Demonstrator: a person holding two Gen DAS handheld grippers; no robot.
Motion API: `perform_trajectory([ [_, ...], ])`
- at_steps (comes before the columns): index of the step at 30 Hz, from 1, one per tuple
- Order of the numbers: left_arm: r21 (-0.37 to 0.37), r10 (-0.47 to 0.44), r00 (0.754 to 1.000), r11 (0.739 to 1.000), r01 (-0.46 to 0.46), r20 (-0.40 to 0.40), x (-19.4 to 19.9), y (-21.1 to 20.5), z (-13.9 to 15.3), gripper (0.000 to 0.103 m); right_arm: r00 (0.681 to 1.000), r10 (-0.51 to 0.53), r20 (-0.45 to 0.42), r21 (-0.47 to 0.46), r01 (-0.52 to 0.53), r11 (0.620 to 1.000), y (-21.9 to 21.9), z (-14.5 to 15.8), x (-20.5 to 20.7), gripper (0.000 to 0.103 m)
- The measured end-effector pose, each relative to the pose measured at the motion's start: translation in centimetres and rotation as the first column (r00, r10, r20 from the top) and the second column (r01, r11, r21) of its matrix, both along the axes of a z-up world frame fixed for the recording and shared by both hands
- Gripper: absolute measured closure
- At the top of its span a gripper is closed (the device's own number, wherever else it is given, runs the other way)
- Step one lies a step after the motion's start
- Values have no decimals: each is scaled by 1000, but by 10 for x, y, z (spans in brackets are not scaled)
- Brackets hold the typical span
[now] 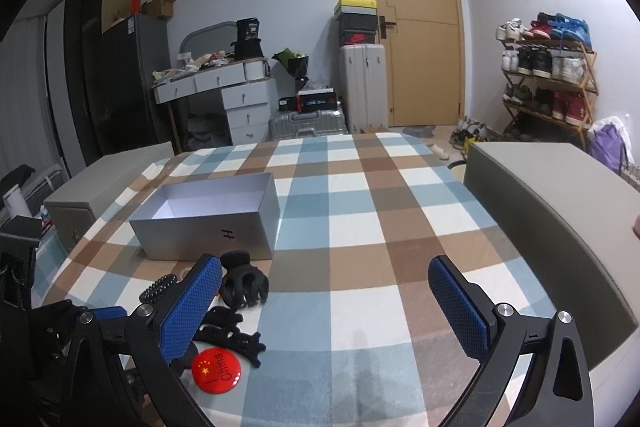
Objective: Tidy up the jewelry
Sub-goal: 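Lower the left gripper onto the black hair claw clips and close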
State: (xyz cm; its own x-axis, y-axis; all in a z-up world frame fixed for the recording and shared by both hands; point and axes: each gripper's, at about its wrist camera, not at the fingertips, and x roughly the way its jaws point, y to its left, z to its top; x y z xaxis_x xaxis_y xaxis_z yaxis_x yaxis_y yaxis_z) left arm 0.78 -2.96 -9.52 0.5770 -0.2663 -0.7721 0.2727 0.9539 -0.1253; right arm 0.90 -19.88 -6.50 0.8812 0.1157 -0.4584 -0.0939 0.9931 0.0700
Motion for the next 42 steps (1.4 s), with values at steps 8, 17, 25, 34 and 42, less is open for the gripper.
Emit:
perform_trajectory([
  [8,-43,-34,999,998,34,-13,-1,0,-4,74,1000,5,-16,5,-5,1000,0,-4,2,0],
  [17,-54,-53,998,997,54,14,-4,6,3,77,998,26,-54,17,-25,1000,1,-9,7,0],
  [25,-97,-38,999,994,41,28,-6,18,11,77,994,69,-89,24,-67,997,7,-11,14,0],
  [34,-101,-21,998,995,26,59,-5,31,18,77,976,163,-147,45,-158,986,24,-21,36,0],
  [42,-113,9,997,994,0,80,0,43,23,77,950,230,-212,64,-221,973,43,-36,62,3],
])
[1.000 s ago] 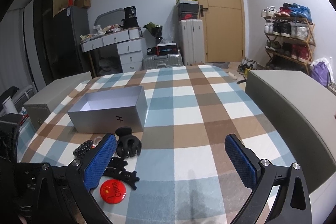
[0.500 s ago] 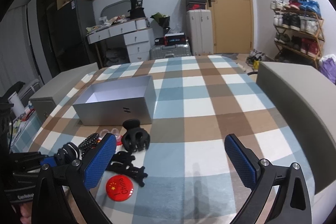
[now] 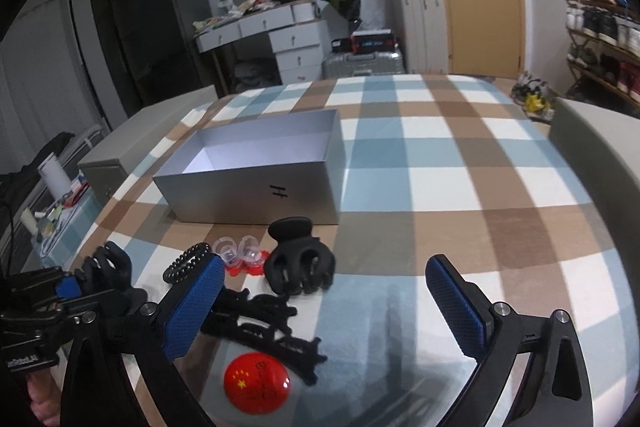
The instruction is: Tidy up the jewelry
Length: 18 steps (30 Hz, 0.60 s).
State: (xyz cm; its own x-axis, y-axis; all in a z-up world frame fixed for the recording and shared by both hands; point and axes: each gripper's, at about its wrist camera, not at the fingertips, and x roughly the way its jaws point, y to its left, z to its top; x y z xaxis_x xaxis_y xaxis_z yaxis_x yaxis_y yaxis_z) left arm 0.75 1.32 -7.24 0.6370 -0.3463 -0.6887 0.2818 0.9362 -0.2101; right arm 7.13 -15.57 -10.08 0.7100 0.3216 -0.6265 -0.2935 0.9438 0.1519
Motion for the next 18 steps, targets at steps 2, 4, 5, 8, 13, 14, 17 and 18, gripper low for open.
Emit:
perform_trajectory([
  [2,0,5,1000,1000,-5,5,1,3,1,77,1000,12,-15,-6,-12,1000,5,-3,5,4],
  [4,-6,13,1000,1000,-13,5,3,7,1,77,999,24,-29,-21,-25,999,10,-6,9,5],
  [5,-10,16,1000,1000,-16,1,5,8,1,77,999,29,-34,-26,-30,999,11,-8,11,5],
  [8,-18,22,1000,1000,-22,-5,7,12,-1,77,998,44,-55,-36,-46,998,17,-13,14,10],
  [13,-19,28,1000,999,-28,-6,10,15,-2,77,995,59,-78,-33,-62,998,18,-16,18,21],
  [14,-19,30,1000,999,-30,-6,10,15,-2,77,995,63,-83,-38,-66,997,20,-16,19,24],
  [17,-18,28,1000,999,-28,-7,13,16,-2,77,987,102,-125,-49,-109,993,26,-22,22,47],
  [18,-15,27,1000,1000,-27,-6,13,16,-2,77,986,99,-137,-65,-109,992,28,-24,23,51],
])
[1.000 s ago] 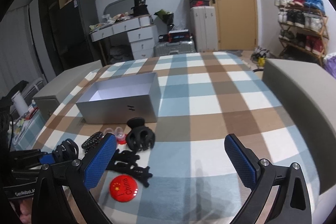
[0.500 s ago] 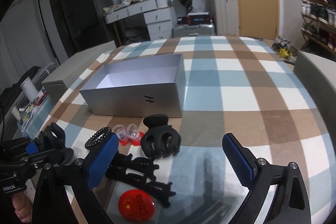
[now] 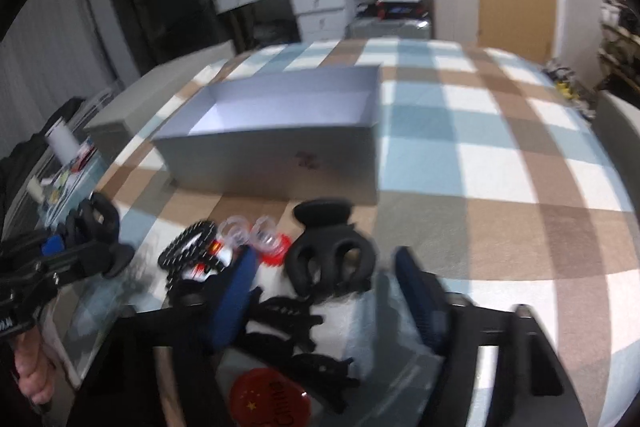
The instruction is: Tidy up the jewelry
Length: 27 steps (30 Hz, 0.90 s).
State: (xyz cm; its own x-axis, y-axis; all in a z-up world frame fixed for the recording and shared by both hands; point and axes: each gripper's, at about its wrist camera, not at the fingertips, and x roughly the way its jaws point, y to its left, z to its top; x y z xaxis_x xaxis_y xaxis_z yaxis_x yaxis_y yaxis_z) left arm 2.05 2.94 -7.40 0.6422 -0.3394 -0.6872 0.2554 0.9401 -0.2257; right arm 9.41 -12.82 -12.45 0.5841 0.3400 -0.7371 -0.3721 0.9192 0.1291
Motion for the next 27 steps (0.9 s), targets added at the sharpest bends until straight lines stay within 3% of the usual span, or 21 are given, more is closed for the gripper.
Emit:
perform_trajectory([
  [1,1,0,1000,1000,0,1,0,0,0,77,1000,-4,2,-8,4,1000,0,-1,-1,57],
  [6,-8,5,1000,1000,-5,-3,3,3,1,77,1000,-18,26,1,18,1000,-4,3,-6,57],
  [11,-5,4,1000,1000,-4,19,10,4,8,77,999,-40,32,91,37,995,-19,15,-9,57],
  [19,-5,8,998,1000,-7,59,29,8,26,77,991,-66,113,235,38,971,-36,50,-19,57],
  [23,-22,5,997,1000,-4,72,45,8,37,77,985,-45,165,293,-5,956,-35,75,-15,57],
  [27,-17,-15,997,1000,16,69,66,0,44,77,978,12,208,283,-72,956,-20,97,4,57],
])
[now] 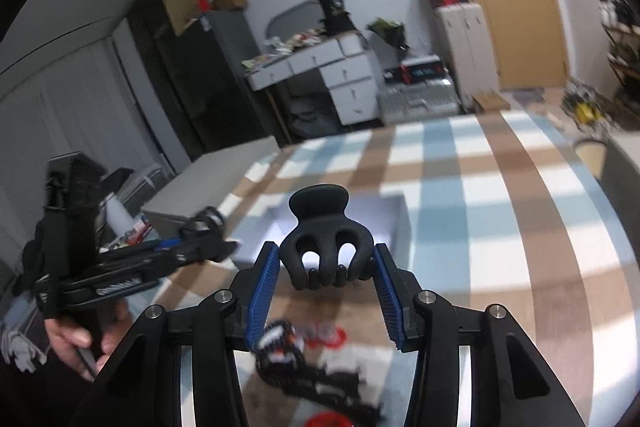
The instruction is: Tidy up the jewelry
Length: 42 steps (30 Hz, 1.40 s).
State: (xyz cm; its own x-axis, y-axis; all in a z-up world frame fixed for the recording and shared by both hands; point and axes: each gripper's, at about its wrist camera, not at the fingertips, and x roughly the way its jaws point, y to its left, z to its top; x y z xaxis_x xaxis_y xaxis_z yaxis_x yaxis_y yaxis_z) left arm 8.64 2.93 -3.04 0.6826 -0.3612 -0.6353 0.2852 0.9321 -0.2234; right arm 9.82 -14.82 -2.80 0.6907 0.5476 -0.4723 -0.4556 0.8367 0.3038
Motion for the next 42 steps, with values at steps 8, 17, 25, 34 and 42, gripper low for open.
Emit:
perform_trajectory([
  [8,-5,-28,997,1000,28,-66,35,-12,-4,77,997,44,-67,-47,-47,998,26,-10,59,57],
  [17,-54,-90,980,995,82,-180,55,-14,-22,77,989,68,-134,-114,-83,990,42,-37,86,57],
  [25,-68,-98,970,994,85,-223,59,-18,-27,77,985,59,-160,-208,-92,974,57,-50,94,57],
  [34,-33,-98,972,995,93,-213,63,-18,-29,77,982,45,-182,-209,-84,974,58,-57,100,56],
  [42,1,-104,974,994,106,-203,57,-20,-22,55,990,10,-141,-194,-37,980,44,-45,85,55],
])
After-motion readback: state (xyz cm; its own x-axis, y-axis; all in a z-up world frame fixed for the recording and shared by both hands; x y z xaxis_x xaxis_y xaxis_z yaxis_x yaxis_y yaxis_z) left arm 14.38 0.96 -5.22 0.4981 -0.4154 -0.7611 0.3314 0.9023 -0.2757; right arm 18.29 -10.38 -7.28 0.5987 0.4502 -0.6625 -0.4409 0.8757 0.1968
